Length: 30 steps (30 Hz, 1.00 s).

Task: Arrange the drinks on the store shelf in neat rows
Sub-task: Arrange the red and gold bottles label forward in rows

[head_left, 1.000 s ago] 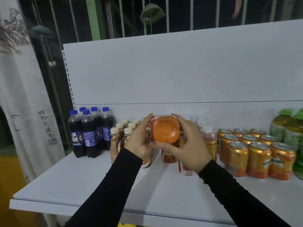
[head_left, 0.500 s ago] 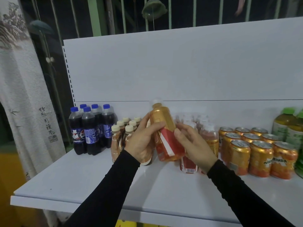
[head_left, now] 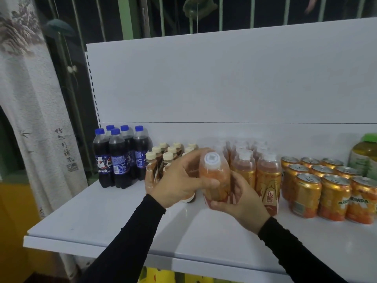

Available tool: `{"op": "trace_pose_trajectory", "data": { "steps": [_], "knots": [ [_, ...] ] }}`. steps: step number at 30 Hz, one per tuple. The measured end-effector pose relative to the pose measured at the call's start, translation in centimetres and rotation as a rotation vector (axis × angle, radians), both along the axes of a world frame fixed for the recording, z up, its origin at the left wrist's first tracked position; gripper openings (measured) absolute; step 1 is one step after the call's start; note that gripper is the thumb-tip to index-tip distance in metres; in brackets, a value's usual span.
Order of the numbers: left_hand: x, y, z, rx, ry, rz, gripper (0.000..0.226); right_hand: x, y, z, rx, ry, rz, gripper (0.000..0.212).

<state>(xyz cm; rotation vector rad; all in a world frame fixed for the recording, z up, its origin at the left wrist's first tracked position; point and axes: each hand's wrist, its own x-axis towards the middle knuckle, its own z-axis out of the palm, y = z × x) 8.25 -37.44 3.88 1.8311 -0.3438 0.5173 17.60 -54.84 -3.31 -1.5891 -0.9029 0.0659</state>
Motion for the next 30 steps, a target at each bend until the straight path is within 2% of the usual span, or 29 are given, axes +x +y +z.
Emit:
{"op": "trace_pose_trajectory", "data": {
  "steps": [4,11,16,20,22,30],
  "knots": [
    [-0.3,0.3,-1.3,0.078,-0.011,-0.011,0.065,0.0,0.6,-1.3,-0.02,-0.098,-0.089,0.082],
    [-0.5,0.7,-1.8,0.085,0.013,0.021,0.068,-0.3,0.9,-2.0,-0.032,-0.156,-0.132,0.088],
    [-0.5,0.4,-1.5,0.057,0.0,0.044,0.06,-0.4,0.8,-2.1,-0.027,-0.089,-0.114,0.088],
    [0.0,0.1,-1.3,0.044,-0.007,0.145,0.056,-0.9,0.9,-1.9,-0.038,-0.043,-0.106,0.078],
    [0.3,-0.2,-1.1,0.068,0.023,0.213,0.053,-1.1,1.1,-2.0,-0.024,-0.037,-0.149,0.07],
    [1.6,-2.6,-1.7,0.141,0.069,0.377,0.054,-1.3,2.2,-3.7,-0.075,-0.131,-0.45,0.086]
  ]
}}
